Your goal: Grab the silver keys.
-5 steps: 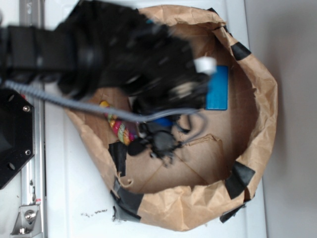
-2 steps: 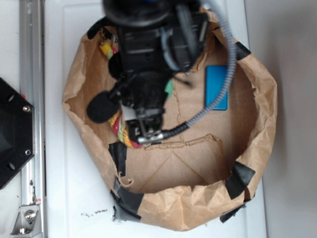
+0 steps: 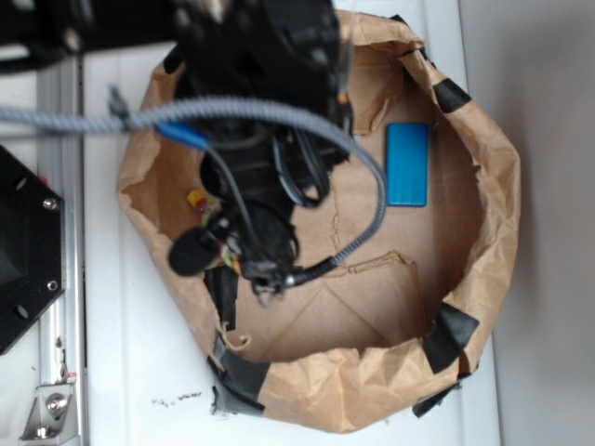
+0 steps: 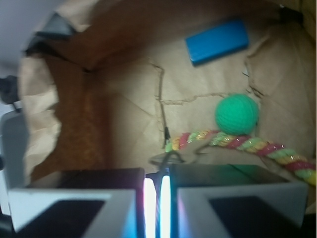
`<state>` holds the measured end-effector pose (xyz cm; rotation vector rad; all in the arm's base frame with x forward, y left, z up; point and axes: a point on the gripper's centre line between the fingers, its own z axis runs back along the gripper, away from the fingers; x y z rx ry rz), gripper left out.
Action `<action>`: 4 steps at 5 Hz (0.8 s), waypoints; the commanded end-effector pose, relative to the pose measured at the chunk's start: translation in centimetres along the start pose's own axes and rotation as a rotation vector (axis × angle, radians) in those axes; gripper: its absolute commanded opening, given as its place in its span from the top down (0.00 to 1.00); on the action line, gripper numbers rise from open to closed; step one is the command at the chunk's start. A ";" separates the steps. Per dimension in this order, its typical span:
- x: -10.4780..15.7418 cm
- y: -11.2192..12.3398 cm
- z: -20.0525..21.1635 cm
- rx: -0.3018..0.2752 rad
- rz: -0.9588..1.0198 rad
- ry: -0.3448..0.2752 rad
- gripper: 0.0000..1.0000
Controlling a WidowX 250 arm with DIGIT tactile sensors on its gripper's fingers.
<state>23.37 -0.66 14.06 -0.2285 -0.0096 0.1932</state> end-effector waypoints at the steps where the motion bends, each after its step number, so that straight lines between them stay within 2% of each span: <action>1: 2.0 -0.8 1.1 0.021 0.033 -0.104 1.00; 3: 2.9 -0.9 0.5 0.035 0.075 -0.108 1.00; 4: 2.9 -0.8 0.1 0.061 0.070 -0.148 1.00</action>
